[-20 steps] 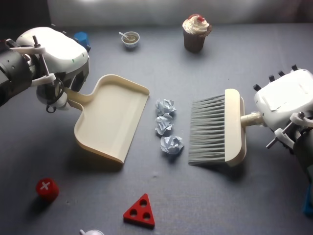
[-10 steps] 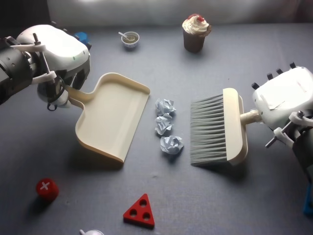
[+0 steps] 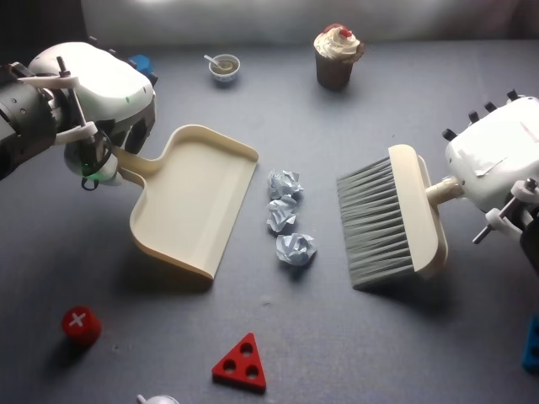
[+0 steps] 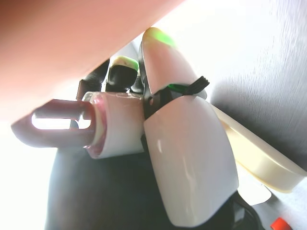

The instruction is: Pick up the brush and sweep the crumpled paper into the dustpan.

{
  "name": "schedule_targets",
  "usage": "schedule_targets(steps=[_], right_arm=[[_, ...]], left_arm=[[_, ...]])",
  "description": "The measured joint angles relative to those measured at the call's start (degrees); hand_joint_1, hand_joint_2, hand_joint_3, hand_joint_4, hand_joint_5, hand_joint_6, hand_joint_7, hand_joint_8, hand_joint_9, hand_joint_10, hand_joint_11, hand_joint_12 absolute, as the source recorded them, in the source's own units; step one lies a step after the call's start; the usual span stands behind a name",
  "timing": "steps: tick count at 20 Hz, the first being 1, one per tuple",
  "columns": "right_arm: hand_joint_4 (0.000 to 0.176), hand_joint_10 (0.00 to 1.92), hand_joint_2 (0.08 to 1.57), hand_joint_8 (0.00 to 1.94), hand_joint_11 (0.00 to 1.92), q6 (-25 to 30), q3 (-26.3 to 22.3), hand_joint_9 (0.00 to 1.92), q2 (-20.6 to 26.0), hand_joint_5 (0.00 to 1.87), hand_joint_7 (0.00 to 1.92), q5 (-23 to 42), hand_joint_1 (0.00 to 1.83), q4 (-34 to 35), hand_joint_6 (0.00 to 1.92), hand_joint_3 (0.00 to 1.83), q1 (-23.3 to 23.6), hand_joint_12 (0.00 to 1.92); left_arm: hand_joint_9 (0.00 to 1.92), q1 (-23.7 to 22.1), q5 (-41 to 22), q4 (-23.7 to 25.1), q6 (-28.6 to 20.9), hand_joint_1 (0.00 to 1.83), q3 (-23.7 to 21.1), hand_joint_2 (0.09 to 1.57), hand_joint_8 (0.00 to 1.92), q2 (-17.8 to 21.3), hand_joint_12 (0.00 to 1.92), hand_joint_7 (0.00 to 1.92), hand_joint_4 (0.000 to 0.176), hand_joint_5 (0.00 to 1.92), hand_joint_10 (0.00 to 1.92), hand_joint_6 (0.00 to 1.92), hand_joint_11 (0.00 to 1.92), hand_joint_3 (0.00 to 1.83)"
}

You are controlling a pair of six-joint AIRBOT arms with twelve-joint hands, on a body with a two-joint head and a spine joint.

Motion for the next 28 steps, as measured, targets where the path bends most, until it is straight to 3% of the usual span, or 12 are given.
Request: schedule_targets(steps=[11,14,15,25,26,27,28], right_arm=[[0.176,1.92,1.2,1.94,0.79,-0.72,-0.85,0.72,0.22,0.86,0.74,-0.31,1.62,0.79,1.92,0.0,0.63,1.92],[0.175,1.92,1.2,1.94,0.75,-0.9,-1.53,0.69,0.22,0.85,0.71,-0.39,1.61,0.9,1.92,0.0,0.66,1.92],[0.175,1.92,1.21,1.94,0.75,-0.94,-1.62,0.7,0.22,0.85,0.72,-0.46,1.61,0.57,1.92,0.0,0.66,1.92],[0.16,1.92,1.2,1.94,0.76,-1.2,-2.19,0.74,0.33,0.88,0.76,1.2,1.6,3.34,1.92,0.0,1.4,1.92],[0.114,1.92,1.19,1.94,0.75,-1.31,-2.19,0.74,0.46,0.89,0.77,1.4,1.6,2.99,1.92,0.0,1.42,1.92],[0.106,1.92,1.2,1.94,0.74,-2.05,-2.14,0.73,0.59,0.88,0.76,2.45,1.58,3.15,1.92,0.0,1.22,1.92],[0.116,1.92,1.19,1.94,0.74,-2.49,-2.14,0.71,0.59,0.87,0.76,3.37,1.59,4.11,1.92,0.0,1.18,1.92]], left_arm=[[1.13,0.0,-0.02,-0.02,0.0,1.25,0.0,1.07,0.58,0.0,0.65,1.14,0.0,1.05,0.0,1.01,0.81,0.0],[1.16,0.0,0.0,0.0,0.0,1.26,0.0,1.05,0.44,0.0,0.67,1.22,0.0,1.07,0.0,0.97,0.84,0.0],[1.14,0.0,-0.02,-0.02,0.0,1.26,0.0,1.06,0.51,0.0,0.65,1.17,0.0,1.06,0.0,1.0,0.83,0.0],[1.15,0.0,-0.04,-0.02,0.0,1.26,0.0,1.06,0.54,0.0,0.64,1.17,0.0,1.06,0.0,0.98,0.84,0.0],[1.15,0.0,-0.07,0.0,0.0,1.25,-0.02,1.06,0.53,0.0,0.65,1.17,0.0,1.05,0.01,0.99,0.85,0.0],[1.14,0.0,-0.09,-0.02,0.0,1.26,-0.09,1.06,0.54,0.0,0.64,1.16,0.0,1.06,0.0,0.99,0.83,0.0],[1.15,0.0,-0.09,-0.02,-0.02,1.25,-0.09,1.06,0.53,0.0,0.64,1.17,0.0,1.04,0.01,1.01,0.84,0.0]])
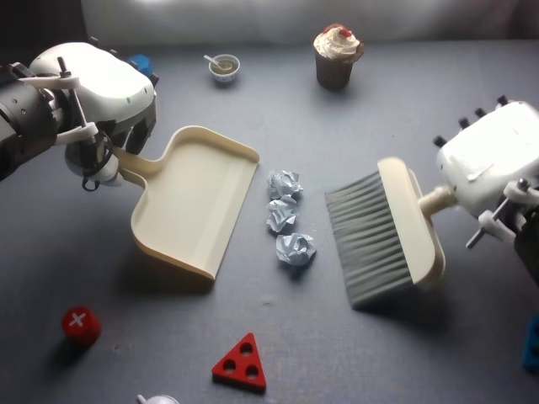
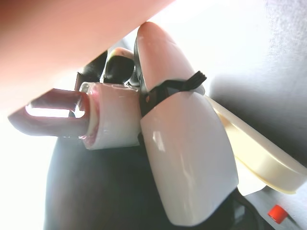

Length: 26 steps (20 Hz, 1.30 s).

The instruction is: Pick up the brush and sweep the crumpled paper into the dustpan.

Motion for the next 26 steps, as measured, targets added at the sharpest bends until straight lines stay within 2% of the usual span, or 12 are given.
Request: schedule_targets(steps=[2,7,9,11,15,19,21,25,26], right_arm=[[0.13,1.92,1.21,1.94,0.75,0.13,0.0,0.69,-0.02,0.86,0.74,1.05,1.59,2.05,1.92,0.0,-0.57,1.92],[0.147,1.92,1.2,1.94,0.78,0.31,0.0,0.7,-0.02,0.85,0.73,1.01,1.6,2.78,1.92,0.0,-0.55,1.92],[0.154,1.92,1.21,1.94,0.7,1.22,0.04,0.69,0.0,0.83,0.71,1.38,1.59,3.48,1.92,0.0,-0.55,1.92],[0.154,1.92,1.21,1.94,0.69,1.27,0.04,0.67,0.2,0.83,0.7,2.45,1.58,3.34,1.92,0.0,-0.55,1.92],[0.143,1.92,1.21,1.94,0.69,1.55,-0.2,0.66,0.33,0.83,0.7,3.72,1.57,1.29,1.92,0.0,-0.55,1.92],[0.152,1.92,1.2,1.94,0.72,1.86,-0.42,0.7,0.02,0.84,0.73,1.62,1.58,-3.5,1.92,0.0,-0.55,1.92],[0.154,1.92,1.21,1.94,0.7,1.88,-0.42,0.69,0.04,0.85,0.74,-1.11,1.59,-6.01,1.92,0.0,-0.55,1.92],[0.159,1.92,1.19,1.94,0.77,1.86,-0.42,0.74,0.04,0.86,0.77,-3.87,1.59,-8.96,1.92,0.0,-0.55,1.92],[0.16,1.92,1.2,1.94,0.73,1.86,-0.42,0.68,0.04,0.87,0.76,-3.98,1.58,-9.55,1.92,0.0,-0.55,1.92]], left_arm=[[1.16,0.0,0.02,0.0,0.02,1.25,0.02,1.07,0.53,0.02,0.65,1.18,0.0,1.02,0.0,1.04,0.83,0.0],[1.16,0.0,-0.17,-0.02,0.02,1.25,0.02,1.07,0.51,0.02,0.67,1.19,0.0,1.03,0.0,1.02,0.83,0.0],[1.14,-0.13,-0.33,-0.15,0.04,1.25,0.0,1.08,0.59,0.11,0.67,1.14,0.0,1.01,0.0,1.05,0.81,0.0],[1.14,-0.31,-0.28,-0.28,0.04,1.25,-0.26,1.08,0.61,0.13,0.67,1.13,0.0,1.02,0.0,1.04,0.81,0.0],[1.13,-0.35,-0.39,-0.81,0.02,1.25,-0.42,1.07,0.58,0.24,0.64,1.15,0.0,1.02,0.0,1.04,0.83,0.0],[1.13,-0.35,-0.35,-1.46,0.04,1.25,-0.7,1.07,0.56,0.39,0.62,1.16,0.0,1.01,0.0,1.05,0.83,0.0],[1.13,-0.35,-0.37,-1.46,0.04,1.25,-0.7,1.08,0.61,0.42,0.63,1.13,0.0,1.0,0.0,1.07,0.82,0.0],[1.16,-0.35,-0.37,-1.36,0.04,1.26,-0.7,1.06,0.49,0.46,0.63,1.2,0.0,1.04,0.0,1.0,0.85,0.0],[1.15,-0.28,-0.39,-1.18,0.04,1.26,-0.7,1.06,0.49,0.46,0.62,1.19,0.0,1.06,0.0,0.99,0.83,0.0]])
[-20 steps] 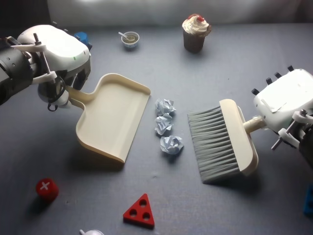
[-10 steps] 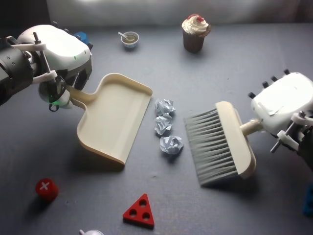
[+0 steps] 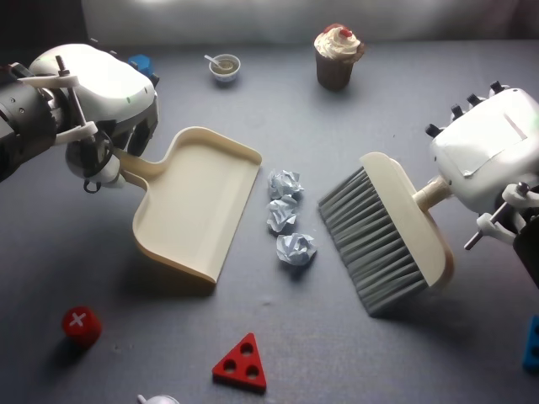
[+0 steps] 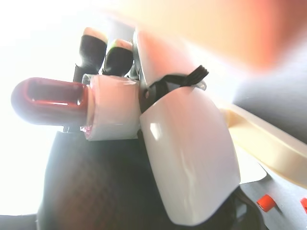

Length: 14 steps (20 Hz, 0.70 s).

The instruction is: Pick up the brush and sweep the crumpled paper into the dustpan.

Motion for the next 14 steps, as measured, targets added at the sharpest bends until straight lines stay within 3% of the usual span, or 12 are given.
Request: schedule_targets(steps=[5,7,9,12,13,14], right_arm=[[0.147,1.92,1.24,1.94,0.68,-2.25,-0.46,0.61,0.0,0.81,0.64,-0.59,1.54,-2.23,1.92,0.0,0.0,1.92],[0.142,1.92,1.24,1.94,0.65,-5.07,-0.72,0.58,0.02,0.8,0.63,-0.72,1.54,-4.31,1.92,0.0,0.0,1.92],[0.139,1.92,1.21,1.94,0.67,-8.52,-1.27,0.66,0.02,0.82,0.69,-0.85,1.57,-5.22,1.92,0.0,0.0,1.92],[0.147,1.92,1.21,1.94,0.69,-12.26,-2.54,0.69,0.55,0.84,0.73,-0.46,1.58,-7.19,1.92,0.0,0.0,1.92],[0.17,1.92,1.22,1.94,0.67,-13.0,-2.89,0.69,0.79,0.83,0.73,-0.24,1.57,-7.56,1.92,0.0,0.0,1.92],[0.175,1.92,1.22,1.94,0.67,-13.25,-2.95,0.69,0.92,0.83,0.73,0.04,1.57,-7.63,1.92,0.0,0.0,1.92]], left_arm=[[1.14,0.26,-0.09,0.13,0.15,1.26,0.0,1.06,0.48,0.0,0.66,1.18,0.0,1.06,0.0,1.01,0.82,0.0],[1.12,0.24,-0.04,0.13,0.15,1.26,0.0,1.07,0.56,0.0,0.71,1.14,0.0,1.05,0.0,1.02,0.76,0.0],[1.14,0.31,-0.11,0.09,0.15,1.26,0.0,1.06,0.51,0.0,0.71,1.18,0.0,1.05,0.0,1.0,0.79,0.0],[1.15,0.44,0.0,0.07,0.15,1.25,0.0,1.08,0.55,0.0,0.65,1.16,0.0,1.02,0.0,1.05,0.82,0.0],[1.14,0.5,-0.02,0.04,0.15,1.25,0.02,1.08,0.58,0.0,0.63,1.14,0.0,1.02,0.0,1.06,0.83,0.0],[1.14,0.52,-0.02,0.07,0.15,1.25,0.02,1.08,0.59,0.0,0.63,1.14,0.0,1.02,0.0,1.05,0.83,0.0]])
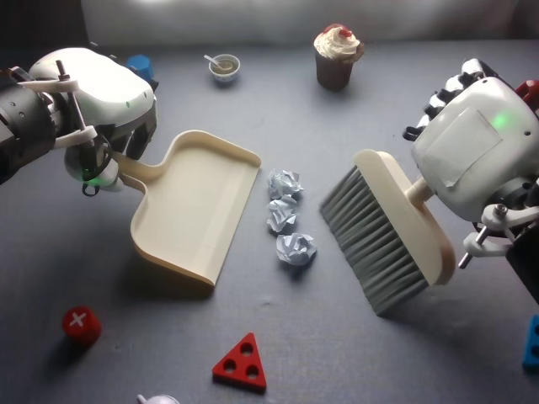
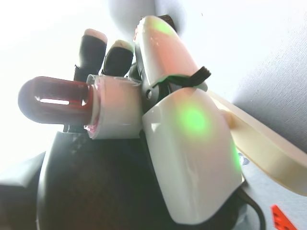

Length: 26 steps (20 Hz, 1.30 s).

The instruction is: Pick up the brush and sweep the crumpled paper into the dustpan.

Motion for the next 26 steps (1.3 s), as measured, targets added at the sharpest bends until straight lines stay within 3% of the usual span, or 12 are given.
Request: schedule_targets(steps=[3,4,8,10,13,15,20,22,23,26], right_arm=[[0.172,1.92,1.21,1.94,0.67,-0.85,-0.04,0.7,0.68,0.85,0.75,0.68,1.56,0.09,1.92,0.0,0.02,1.92],[0.163,1.92,1.21,1.94,0.66,-1.11,-0.46,0.71,1.14,0.84,0.73,1.05,1.58,0.48,1.92,0.0,0.55,1.92],[0.156,1.92,1.2,1.94,0.69,-3.04,-2.01,0.69,2.58,0.84,0.73,1.05,1.57,0.07,1.92,0.0,2.12,1.92],[0.137,1.92,1.21,1.94,0.67,-4.15,-2.56,0.7,2.99,0.83,0.72,1.44,1.57,0.11,1.92,0.0,2.12,1.92],[0.157,1.92,1.2,1.94,0.66,-6.82,-3.34,0.7,4.42,0.81,0.73,1.46,1.57,-0.15,1.92,0.0,3.19,1.92],[0.166,1.92,1.19,1.94,0.67,-8.59,-3.65,0.71,5.07,0.83,0.74,1.2,1.57,-1.09,1.92,0.0,3.61,1.92],[0.159,1.92,1.2,1.94,0.65,-11.61,-6.12,0.69,6.93,0.82,0.71,2.1,1.56,-2.86,1.92,0.0,4.42,1.92],[0.163,1.92,1.2,1.94,0.64,-13.38,-6.86,0.75,7.45,0.84,0.76,2.21,1.56,-2.67,1.92,0.0,5.18,1.92],[0.168,1.92,1.19,1.94,0.74,-15.5,-7.56,0.78,7.52,0.85,0.77,2.32,1.56,-1.16,1.92,0.0,5.92,1.92],[0.171,1.92,1.2,1.94,0.7,-17.27,-9.38,0.75,8.66,0.85,0.77,2.71,1.57,-0.04,1.92,0.0,6.25,1.92]], left_arm=[[1.16,0.0,0.02,-0.02,0.0,1.25,0.0,1.06,0.51,0.0,0.6,1.19,0.0,1.03,0.0,1.03,0.86,0.0],[1.16,0.0,0.04,0.0,0.0,1.26,0.0,1.06,0.48,0.0,0.56,1.21,0.0,1.04,0.0,1.0,0.89,0.0],[1.15,0.0,0.0,0.0,0.0,1.25,0.13,1.07,0.52,-0.09,0.52,1.18,0.0,1.01,0.01,1.05,0.88,0.0],[1.15,0.0,0.07,0.04,0.0,1.25,0.17,1.07,0.52,-0.11,0.53,1.19,0.0,1.0,0.01,1.06,0.89,0.0],[1.13,0.13,0.11,0.07,0.02,1.25,0.33,1.08,0.59,-0.52,0.57,1.15,0.0,0.99,0.0,1.08,0.84,0.0],[1.15,0.13,0.04,0.13,0.0,1.25,0.35,1.07,0.52,-0.52,0.58,1.19,0.0,1.03,0.0,1.02,0.86,0.0],[1.15,0.13,0.09,0.15,0.02,1.26,0.35,1.06,0.48,-0.52,0.58,1.2,0.0,1.04,0.0,1.01,0.86,0.0],[1.14,0.15,0.07,0.15,0.02,1.25,0.35,1.06,0.51,-0.52,0.59,1.19,0.0,1.04,0.0,1.02,0.86,0.0],[1.14,0.13,0.09,0.28,0.02,1.25,0.33,1.07,0.52,-0.52,0.6,1.19,0.0,1.03,0.0,1.02,0.86,0.0],[1.15,0.15,0.09,0.33,0.02,1.25,0.35,1.07,0.51,-0.52,0.6,1.19,0.0,1.02,0.0,1.03,0.87,0.0]])
